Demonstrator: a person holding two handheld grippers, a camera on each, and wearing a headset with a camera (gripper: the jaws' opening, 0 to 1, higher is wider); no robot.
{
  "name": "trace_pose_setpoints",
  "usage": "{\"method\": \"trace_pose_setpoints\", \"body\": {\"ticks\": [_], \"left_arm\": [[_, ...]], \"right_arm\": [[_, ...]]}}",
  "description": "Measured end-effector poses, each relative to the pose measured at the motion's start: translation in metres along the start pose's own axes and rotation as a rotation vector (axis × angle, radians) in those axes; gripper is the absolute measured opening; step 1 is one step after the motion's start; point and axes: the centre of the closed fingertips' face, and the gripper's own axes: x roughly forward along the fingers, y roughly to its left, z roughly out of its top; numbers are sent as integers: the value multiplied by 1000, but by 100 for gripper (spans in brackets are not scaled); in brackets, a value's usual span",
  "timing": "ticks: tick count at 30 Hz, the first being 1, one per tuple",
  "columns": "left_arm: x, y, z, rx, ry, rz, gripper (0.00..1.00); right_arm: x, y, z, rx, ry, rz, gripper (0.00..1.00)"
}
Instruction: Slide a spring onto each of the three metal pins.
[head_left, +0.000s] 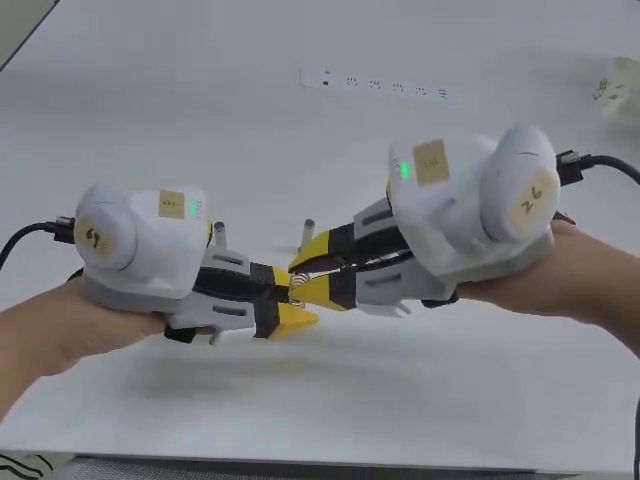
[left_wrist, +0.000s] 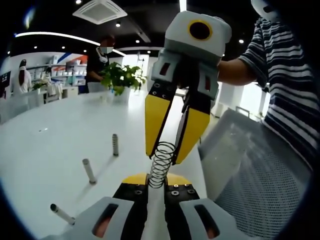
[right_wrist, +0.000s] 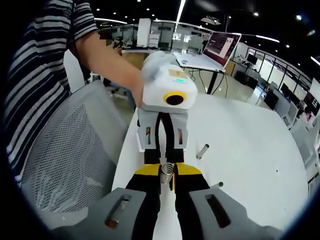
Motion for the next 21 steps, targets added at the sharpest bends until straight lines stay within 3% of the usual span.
{"method": "trace_pose_setpoints", "body": {"ticks": [21], "left_arm": [[1, 7, 5, -8, -9, 19, 8]], "right_arm": [[-1, -5, 0, -18, 19, -5, 7]]}}
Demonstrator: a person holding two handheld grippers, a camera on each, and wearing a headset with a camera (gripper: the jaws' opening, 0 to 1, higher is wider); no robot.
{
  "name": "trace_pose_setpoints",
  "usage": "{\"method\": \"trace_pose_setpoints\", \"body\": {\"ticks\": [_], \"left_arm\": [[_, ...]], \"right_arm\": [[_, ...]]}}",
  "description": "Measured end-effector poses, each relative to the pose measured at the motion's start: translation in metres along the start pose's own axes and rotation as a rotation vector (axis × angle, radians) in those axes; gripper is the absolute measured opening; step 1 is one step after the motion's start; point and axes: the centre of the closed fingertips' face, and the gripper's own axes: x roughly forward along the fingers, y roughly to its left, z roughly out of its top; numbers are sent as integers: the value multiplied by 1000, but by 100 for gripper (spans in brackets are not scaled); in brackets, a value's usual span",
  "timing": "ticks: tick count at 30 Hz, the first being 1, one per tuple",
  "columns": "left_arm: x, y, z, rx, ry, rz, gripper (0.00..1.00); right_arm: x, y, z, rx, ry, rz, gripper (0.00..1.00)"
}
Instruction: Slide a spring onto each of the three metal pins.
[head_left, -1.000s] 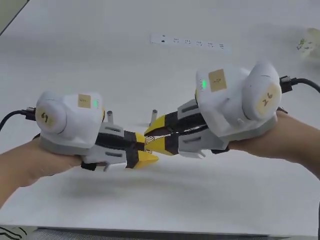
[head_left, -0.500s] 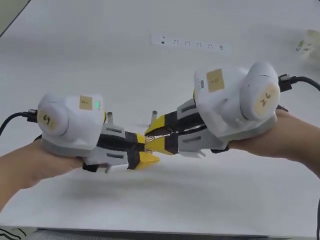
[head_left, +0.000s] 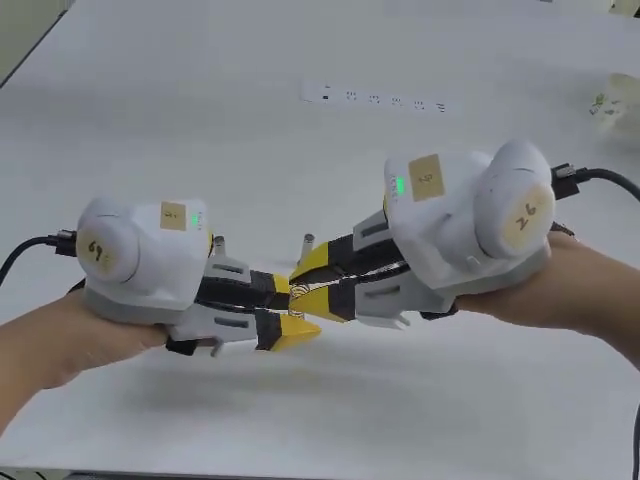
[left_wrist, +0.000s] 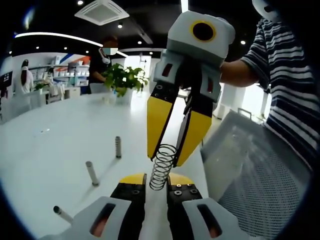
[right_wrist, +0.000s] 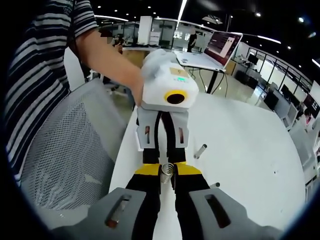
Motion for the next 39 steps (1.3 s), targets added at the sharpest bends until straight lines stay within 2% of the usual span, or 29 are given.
{"method": "trace_pose_setpoints", "body": {"ticks": [5, 14, 26, 33, 39], "left_arm": [[-4, 3, -1, -8, 3, 18, 10], [-12, 7, -4, -26, -3, 51, 21], [-17, 6, -6, -44, -6, 60, 31], [-29, 9, -10, -76, -22, 89, 37], [-39, 11, -16, -95, -18, 112, 43]], "right_arm": [[0, -3, 0, 5, 0, -9, 7], [-2, -6, -1, 9, -1, -25, 7], [-6, -11, -3, 19, -2, -51, 7], [-9, -16, -5, 28, -3, -66, 7], [-9, -19, -8, 22, 7, -72, 7]]}}
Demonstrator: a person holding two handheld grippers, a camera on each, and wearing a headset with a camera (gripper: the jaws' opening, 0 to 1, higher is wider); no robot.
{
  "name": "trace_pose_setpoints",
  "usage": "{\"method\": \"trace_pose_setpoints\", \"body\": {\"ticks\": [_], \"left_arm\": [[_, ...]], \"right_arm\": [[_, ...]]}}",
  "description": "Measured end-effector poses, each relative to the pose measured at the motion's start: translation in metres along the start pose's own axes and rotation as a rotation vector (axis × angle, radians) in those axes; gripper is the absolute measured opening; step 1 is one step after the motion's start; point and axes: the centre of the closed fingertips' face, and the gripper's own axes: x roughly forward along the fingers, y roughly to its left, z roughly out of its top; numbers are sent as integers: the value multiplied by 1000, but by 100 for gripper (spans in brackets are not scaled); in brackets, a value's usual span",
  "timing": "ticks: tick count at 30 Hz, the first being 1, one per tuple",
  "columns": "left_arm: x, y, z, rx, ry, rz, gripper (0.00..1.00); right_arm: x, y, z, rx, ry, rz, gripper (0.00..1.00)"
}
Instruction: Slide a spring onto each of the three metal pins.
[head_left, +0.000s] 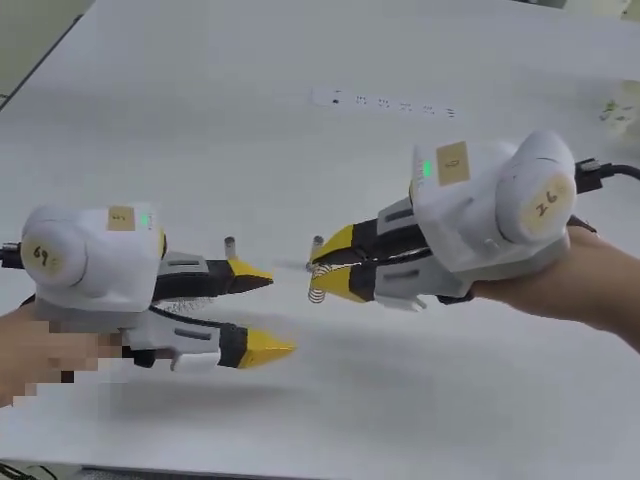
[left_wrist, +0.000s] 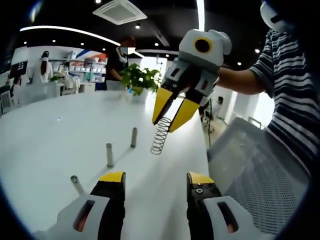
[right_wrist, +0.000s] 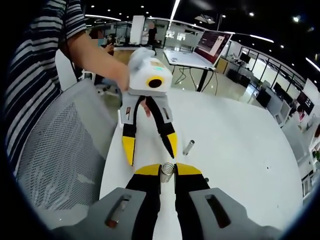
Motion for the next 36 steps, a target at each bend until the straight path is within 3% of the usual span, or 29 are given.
{"method": "trace_pose_setpoints", "body": {"ticks": [14, 17, 33, 36], "left_arm": [[-25, 9, -6, -25, -19, 84, 56], [-30, 13, -12, -34, -1, 105, 59], [-51, 43, -18, -58, -29, 239, 97], [-55, 46, -18, -69, -41, 246, 98]], "right_arm": [[1, -7, -1, -2, 5, -20, 7], [1, -9, -2, -3, 7, -28, 7], [1, -12, -6, 5, 13, -54, 7], [1, -12, -7, -1, 19, -57, 7]]}}
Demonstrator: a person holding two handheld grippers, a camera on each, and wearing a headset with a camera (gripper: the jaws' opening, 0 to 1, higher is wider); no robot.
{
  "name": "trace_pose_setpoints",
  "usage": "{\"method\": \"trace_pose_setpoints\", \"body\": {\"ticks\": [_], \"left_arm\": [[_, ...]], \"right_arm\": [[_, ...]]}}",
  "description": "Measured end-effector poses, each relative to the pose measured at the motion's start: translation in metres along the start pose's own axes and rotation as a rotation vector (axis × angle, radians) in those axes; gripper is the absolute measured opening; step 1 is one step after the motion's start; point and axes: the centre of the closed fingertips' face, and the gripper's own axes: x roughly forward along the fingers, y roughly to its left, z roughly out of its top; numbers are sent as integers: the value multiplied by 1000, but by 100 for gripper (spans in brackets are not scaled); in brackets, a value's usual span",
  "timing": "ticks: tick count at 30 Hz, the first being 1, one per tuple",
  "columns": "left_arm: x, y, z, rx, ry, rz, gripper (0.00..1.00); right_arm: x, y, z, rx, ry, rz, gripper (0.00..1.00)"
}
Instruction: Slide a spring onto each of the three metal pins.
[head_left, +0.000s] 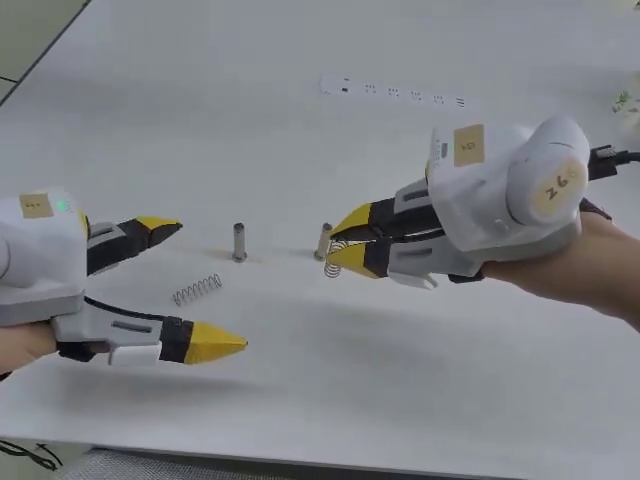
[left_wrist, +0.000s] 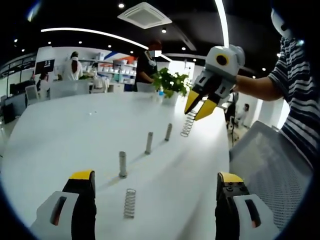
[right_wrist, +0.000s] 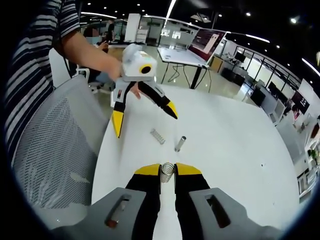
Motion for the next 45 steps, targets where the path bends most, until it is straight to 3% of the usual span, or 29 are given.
{"method": "trace_pose_setpoints", "body": {"ticks": [15, 19, 27, 45], "left_arm": [[-8, 14, -2, -15, -8, 44, 98], [-9, 16, -3, -14, -3, 47, 98], [-8, 16, -3, -19, -1, 47, 98], [-11, 19, 0, -17, -12, 54, 98]], "right_arm": [[4, -11, -8, 44, 12, 2, 7], [5, -15, -11, 116, 15, 22, 7], [8, -24, -16, 126, 31, 29, 7], [10, -71, -5, 131, 12, -54, 7]]}}
